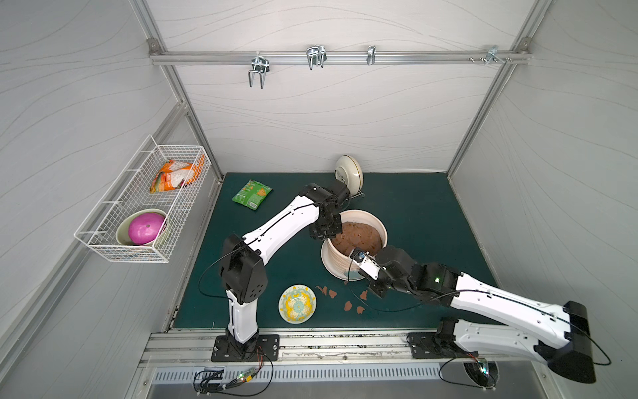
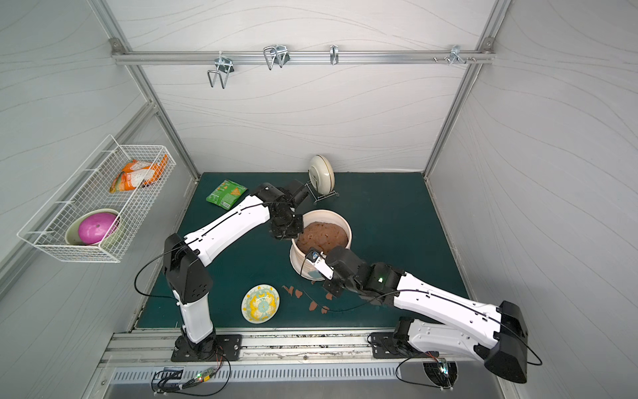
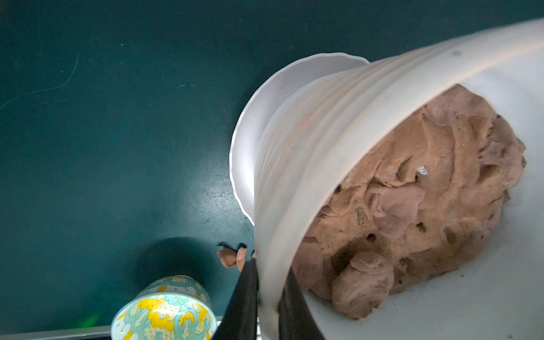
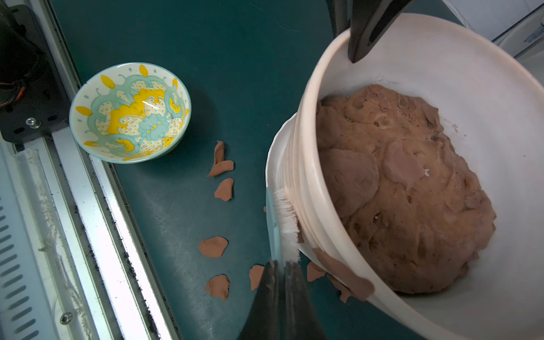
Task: Scrub the dried mud off the ceramic pot
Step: Brush off the soil from the pot.
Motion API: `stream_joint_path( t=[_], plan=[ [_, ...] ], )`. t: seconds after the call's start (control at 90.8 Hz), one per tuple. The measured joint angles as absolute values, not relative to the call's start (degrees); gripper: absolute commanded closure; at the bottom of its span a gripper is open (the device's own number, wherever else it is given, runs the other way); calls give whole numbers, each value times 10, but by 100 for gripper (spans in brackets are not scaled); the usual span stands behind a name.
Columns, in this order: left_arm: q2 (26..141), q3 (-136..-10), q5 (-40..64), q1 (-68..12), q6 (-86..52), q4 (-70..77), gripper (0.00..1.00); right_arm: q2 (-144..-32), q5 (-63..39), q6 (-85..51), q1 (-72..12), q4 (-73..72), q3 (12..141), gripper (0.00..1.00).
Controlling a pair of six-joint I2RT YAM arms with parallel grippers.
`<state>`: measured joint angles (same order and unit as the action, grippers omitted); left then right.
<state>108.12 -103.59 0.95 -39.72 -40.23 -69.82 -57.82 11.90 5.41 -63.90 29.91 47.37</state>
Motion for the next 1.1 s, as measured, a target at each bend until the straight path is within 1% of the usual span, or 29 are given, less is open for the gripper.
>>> stream_joint_path(
  t=[0.121, 0.22, 0.374, 0.462, 0.903, 1.101],
  plan=[
    [1086, -1042, 4, -397, -392, -701, 89, -554, 100, 40, -639, 316, 473, 100],
    [1087, -1044, 1, -397, -382, -701, 88, -529, 63, 34, -639, 321, 473, 100],
    [1089, -1046, -2, -394, -366, -700, 88, -496, 5, 27, -630, 305, 469, 100],
    [1090, -1047, -6, -393, -355, -698, 88, -495, -18, 25, -621, 291, 469, 100],
    [1112, -1079, -8, -376, -248, -705, 88, -551, -26, 35, -614, 269, 496, 100],
    [1118, -1089, -13, -372, -213, -706, 85, -551, -23, 40, -613, 265, 497, 100]
  ],
)
